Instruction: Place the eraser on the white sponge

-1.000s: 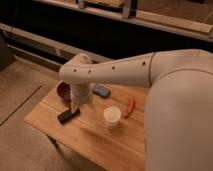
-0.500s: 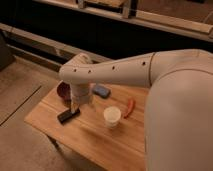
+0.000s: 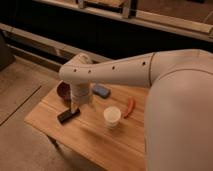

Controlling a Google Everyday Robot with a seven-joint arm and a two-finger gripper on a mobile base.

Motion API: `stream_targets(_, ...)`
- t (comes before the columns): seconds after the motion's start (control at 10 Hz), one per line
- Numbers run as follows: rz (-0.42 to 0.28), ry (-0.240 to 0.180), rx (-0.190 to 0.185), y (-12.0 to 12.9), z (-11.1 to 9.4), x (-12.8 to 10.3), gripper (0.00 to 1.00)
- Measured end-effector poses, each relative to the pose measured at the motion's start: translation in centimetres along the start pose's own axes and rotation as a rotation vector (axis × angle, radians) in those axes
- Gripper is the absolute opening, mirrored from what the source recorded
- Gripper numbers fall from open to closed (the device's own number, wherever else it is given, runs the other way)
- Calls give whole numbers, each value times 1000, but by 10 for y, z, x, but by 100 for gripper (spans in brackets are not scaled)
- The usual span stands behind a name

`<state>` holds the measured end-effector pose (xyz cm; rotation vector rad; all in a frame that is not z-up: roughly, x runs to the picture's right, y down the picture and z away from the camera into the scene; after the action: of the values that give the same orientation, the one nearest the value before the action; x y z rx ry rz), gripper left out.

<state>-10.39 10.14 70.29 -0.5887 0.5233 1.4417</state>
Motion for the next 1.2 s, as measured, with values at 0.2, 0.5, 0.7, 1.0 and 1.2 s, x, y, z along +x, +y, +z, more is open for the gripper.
stream_targets(0.2, 0, 1, 0, 0, 0, 0, 65)
stream_targets(0.5, 0, 1, 0, 0, 1, 0, 65)
stream_targets(0.7, 0, 1, 0, 0, 1, 0, 65)
stream_targets(1.0, 3, -24, -12, 5, 1, -15, 65)
stream_targets(1.2, -4, -50, -20, 12, -2, -28, 65)
